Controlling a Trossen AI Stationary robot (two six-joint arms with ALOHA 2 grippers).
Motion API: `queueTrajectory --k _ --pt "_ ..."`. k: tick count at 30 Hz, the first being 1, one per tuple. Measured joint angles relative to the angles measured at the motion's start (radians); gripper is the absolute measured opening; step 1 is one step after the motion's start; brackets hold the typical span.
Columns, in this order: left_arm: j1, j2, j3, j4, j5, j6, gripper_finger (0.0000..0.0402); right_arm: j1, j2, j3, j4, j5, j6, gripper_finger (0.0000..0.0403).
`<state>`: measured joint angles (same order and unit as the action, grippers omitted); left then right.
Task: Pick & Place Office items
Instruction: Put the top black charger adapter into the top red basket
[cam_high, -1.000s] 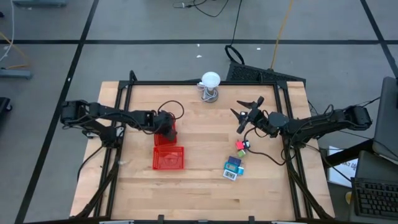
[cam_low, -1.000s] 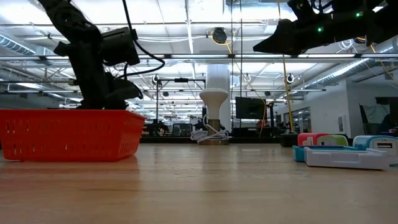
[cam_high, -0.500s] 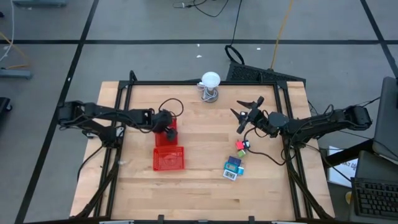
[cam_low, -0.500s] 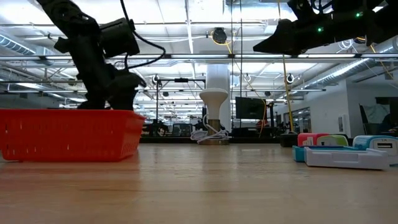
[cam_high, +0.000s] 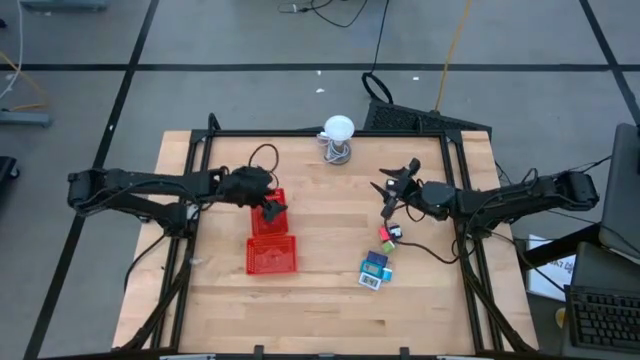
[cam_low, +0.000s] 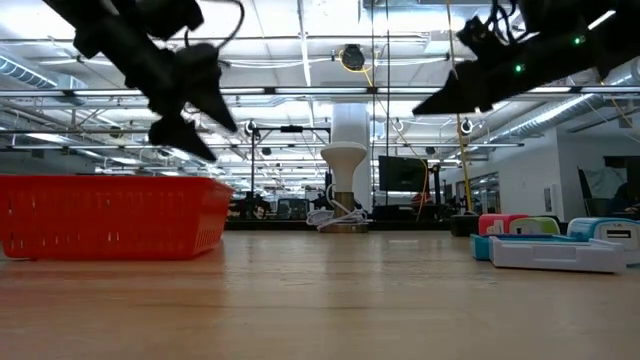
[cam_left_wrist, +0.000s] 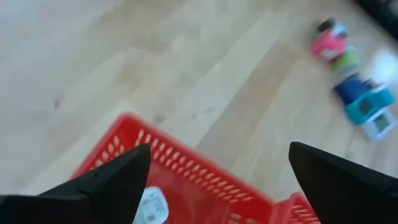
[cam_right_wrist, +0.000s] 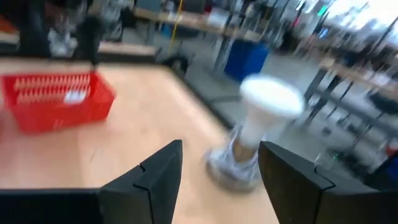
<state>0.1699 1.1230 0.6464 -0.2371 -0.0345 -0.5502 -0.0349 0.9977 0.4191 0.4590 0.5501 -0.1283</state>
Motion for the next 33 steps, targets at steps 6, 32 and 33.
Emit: queueTrajectory --k 6,32,33 --pt "-0.002 -0.068 0.0 0.11 -0.02 0.052 0.037 -0.16 -0.007 0.0 -0.3 -0.029 0.273 0.019" --pt "-0.002 0.052 0.0 0.209 -0.045 0.075 0.0366 -0.359 0.265 0.0 -0.282 -0.439 0.621 0.0268" --pt "-0.002 0.052 0.0 0.209 -0.045 0.075 0.0366 -0.358 0.268 0.0 -0.256 -0.476 0.609 0.0265"
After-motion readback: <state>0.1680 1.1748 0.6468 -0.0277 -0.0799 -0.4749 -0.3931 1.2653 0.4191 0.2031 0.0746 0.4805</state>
